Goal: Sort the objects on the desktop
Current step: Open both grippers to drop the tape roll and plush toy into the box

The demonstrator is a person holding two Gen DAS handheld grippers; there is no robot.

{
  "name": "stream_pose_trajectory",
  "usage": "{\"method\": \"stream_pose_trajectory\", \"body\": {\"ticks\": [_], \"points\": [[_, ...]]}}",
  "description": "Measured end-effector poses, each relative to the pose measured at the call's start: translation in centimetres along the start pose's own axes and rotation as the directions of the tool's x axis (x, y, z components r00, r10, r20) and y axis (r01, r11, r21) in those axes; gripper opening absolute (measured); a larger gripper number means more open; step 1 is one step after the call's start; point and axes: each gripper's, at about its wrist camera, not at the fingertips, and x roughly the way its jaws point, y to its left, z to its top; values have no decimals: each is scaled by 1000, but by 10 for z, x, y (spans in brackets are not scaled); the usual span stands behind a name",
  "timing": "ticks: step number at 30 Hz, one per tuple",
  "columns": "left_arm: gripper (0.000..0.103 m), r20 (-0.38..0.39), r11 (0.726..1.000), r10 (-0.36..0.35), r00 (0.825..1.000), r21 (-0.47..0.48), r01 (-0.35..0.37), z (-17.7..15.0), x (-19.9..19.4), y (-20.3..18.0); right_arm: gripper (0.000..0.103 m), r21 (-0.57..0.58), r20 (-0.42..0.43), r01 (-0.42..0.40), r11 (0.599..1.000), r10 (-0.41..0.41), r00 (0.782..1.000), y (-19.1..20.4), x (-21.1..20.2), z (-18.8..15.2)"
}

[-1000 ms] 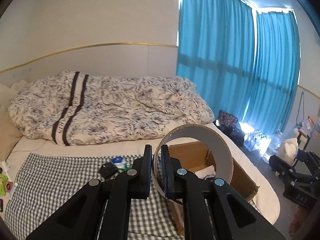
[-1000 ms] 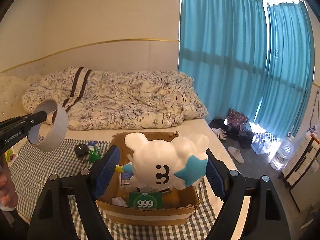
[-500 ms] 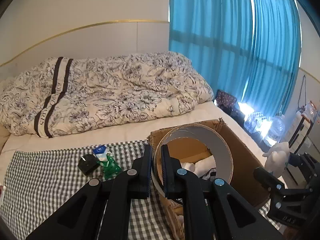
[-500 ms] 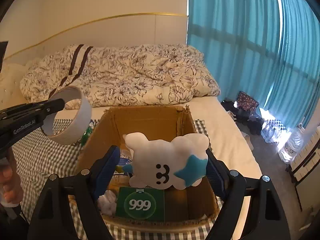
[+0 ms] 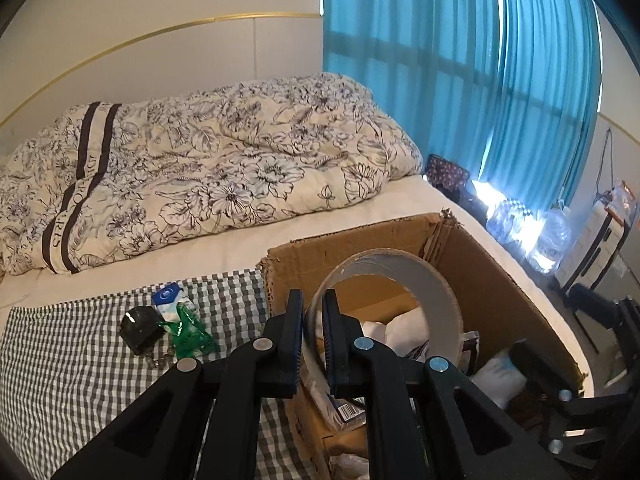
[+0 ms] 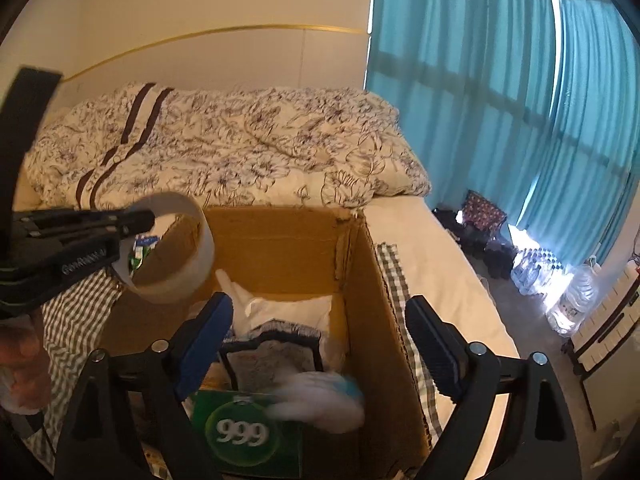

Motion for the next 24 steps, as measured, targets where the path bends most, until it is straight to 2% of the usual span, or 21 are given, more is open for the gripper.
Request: {"method": "stream_pose_trajectory", "body": {"ticks": [5, 7, 8, 9, 14, 17, 22, 24], "points": [[12, -18, 1000, -10, 1000, 21, 10, -3, 7, -9, 92, 54, 20, 24, 998, -25, 999, -11, -2, 1], [22, -25, 1000, -13, 1000, 25, 14, -4, 9, -11, 92, 71, 14, 23, 997, -24, 1000, -16, -1, 1], [38, -32, 1000, -17, 999, 26, 17, -4, 9, -12, 92, 74, 13, 23, 997, -24, 1000, -17, -1, 1], [49, -35, 999, -18, 999, 26, 19, -4, 9, -13, 92, 76, 15, 24, 997, -25, 1000, -18, -3, 1], [50, -8, 999, -17, 1000, 28, 17, 0, -6, -13, 92, 78, 33, 24, 997, -26, 999, -20, -11, 4], [55, 10, 999, -17, 1000, 41, 17, 4, -19, -15, 93, 80, 45, 19, 997, -23, 999, -18, -20, 8], [56, 52, 1000, -7, 999, 29, 5, 10, -46, -8, 93, 72, 80, 17, 997, -23, 997, -9, -41, 15], [62, 67, 1000, 0, 998, 9, -1, 11, -58, 0, 94, 66, 93, 16, 998, -23, 995, -5, -51, 18]]}}
